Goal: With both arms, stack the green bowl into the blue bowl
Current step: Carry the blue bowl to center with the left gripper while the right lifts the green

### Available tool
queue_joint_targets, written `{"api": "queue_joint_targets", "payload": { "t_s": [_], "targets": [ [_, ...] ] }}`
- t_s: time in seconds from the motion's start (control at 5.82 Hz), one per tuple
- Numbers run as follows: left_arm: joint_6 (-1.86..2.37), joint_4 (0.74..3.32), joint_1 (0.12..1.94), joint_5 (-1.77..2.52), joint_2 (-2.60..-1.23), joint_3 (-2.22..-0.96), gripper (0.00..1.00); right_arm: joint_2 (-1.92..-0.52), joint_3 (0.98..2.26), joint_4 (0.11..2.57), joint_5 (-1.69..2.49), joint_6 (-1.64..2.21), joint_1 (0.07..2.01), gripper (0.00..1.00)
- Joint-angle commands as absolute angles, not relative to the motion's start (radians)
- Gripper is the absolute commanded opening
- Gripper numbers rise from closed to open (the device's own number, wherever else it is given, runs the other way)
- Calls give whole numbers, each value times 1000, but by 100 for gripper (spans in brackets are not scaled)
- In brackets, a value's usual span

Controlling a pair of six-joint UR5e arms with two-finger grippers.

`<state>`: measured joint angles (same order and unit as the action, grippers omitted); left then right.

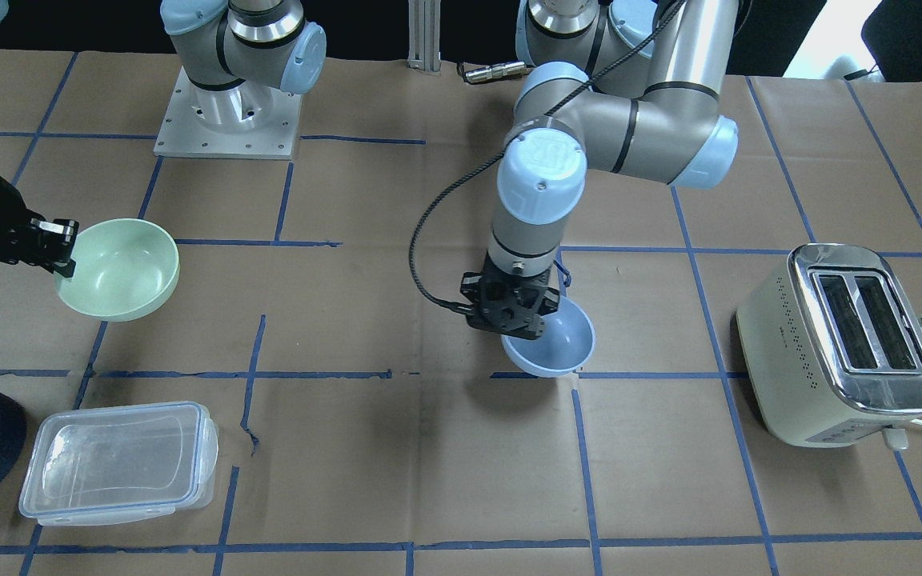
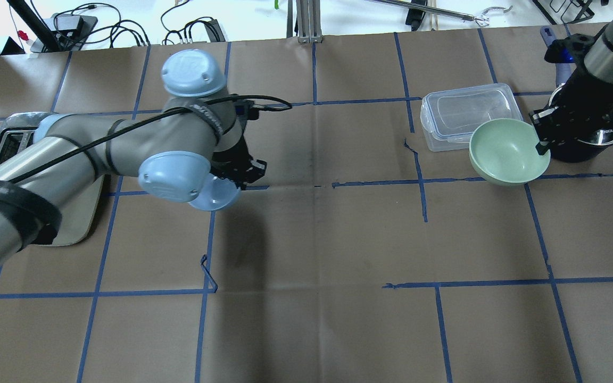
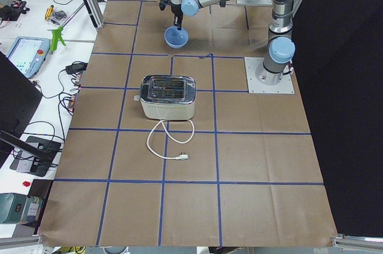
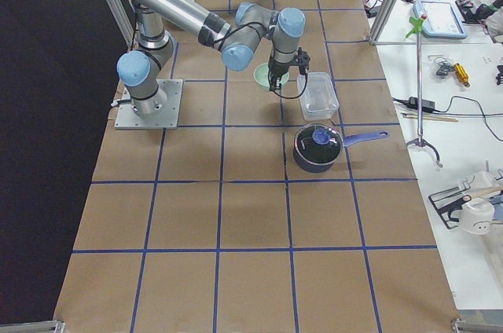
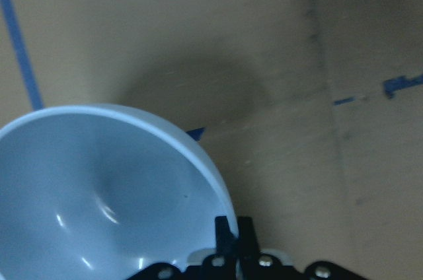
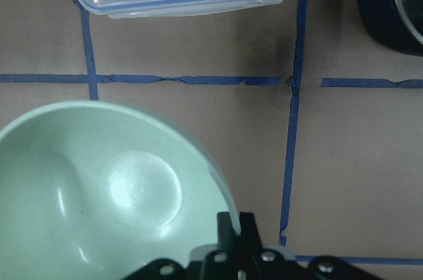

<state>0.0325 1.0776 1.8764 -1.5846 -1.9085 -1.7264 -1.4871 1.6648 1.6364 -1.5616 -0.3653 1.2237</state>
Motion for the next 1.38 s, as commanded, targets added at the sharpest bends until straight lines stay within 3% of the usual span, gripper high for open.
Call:
{"api": "queue_joint_targets", "payload": {
  "t_s": [0.0,0.52,0.69,0.86,1.2],
  "targets": [
    [92,1068,2038,-1588,-2036,-1581,2,-1520,1643,1594,-1560,-365,1224,8],
    [83,1003,2057,-1589,-2091,-1598,5,-1520,1644,1594,-1560,-368,1224,8],
    [87,997,2057,-1589,-2115,-1595,16,-1519,1646,1594,-1559,-368,1224,8],
    [92,999,2066,-1653,-2102,-1595,97,-1519,1646,1594,-1559,-368,1224,8],
    [91,1079,2050,-1658,-2002,-1580,98,-1519,1647,1594,-1543,-367,1224,8]
  ]
}}
